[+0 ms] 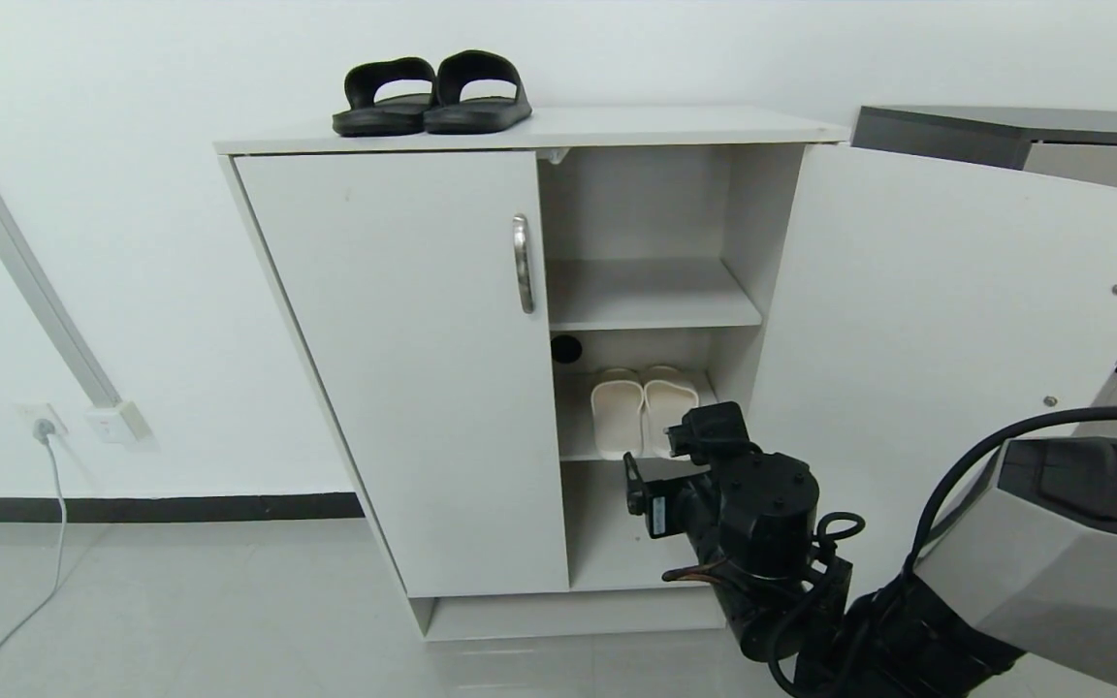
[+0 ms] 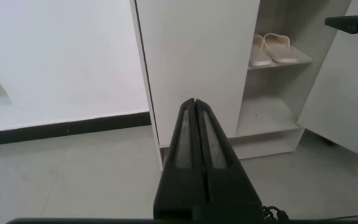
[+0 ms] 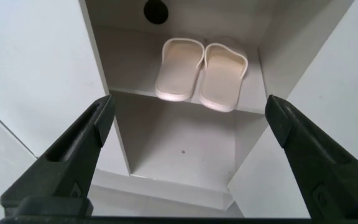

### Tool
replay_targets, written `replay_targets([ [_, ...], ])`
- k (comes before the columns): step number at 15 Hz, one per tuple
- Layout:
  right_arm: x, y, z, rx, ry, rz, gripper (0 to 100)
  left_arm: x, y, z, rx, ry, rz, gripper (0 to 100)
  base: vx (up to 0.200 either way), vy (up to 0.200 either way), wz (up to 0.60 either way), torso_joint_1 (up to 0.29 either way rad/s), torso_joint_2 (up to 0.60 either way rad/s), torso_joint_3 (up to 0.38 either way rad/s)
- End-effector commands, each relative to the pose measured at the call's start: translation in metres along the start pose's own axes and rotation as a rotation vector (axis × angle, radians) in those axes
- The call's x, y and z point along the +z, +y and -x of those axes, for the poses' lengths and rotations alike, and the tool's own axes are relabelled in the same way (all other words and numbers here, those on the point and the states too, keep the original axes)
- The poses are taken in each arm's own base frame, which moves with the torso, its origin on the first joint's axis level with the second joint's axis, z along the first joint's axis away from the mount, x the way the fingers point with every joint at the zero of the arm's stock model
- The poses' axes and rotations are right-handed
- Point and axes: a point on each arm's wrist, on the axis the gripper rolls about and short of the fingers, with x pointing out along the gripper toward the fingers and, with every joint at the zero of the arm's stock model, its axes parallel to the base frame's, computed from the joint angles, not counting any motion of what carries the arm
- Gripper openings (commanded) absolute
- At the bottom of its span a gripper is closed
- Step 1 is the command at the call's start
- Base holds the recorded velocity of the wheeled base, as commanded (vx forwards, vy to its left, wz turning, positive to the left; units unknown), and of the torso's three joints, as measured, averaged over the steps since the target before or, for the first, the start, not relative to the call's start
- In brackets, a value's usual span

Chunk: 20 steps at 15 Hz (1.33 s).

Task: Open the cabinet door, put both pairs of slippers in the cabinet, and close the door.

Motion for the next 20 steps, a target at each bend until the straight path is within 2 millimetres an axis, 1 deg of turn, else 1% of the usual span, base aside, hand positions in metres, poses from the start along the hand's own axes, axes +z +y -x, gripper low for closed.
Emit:
replay_targets([
  [1,-0.0029,0.0003,-0.0004,0.001,0.007,0.006,100,0.0,0.0,-0.0001,0.0,0.001,0.001,0,0.0,0.0,0.0,0.0,0.0,0.0],
  [2,-0.0028,0.0003,-0.0004,0.001,0.005,0.005,100,0.0,0.0,-0.0001,0.0,0.001,-0.001,0,0.0,0.0,0.0,0.0,0.0,0.0],
  [20,-0.0091,-0.0033,0.0019,0.011,0.028,0.025,100,-0.0001,0.0,-0.0001,0.0,0.003,0.001,0,0.0,0.2,0.0,0.003,0.0,0.004],
])
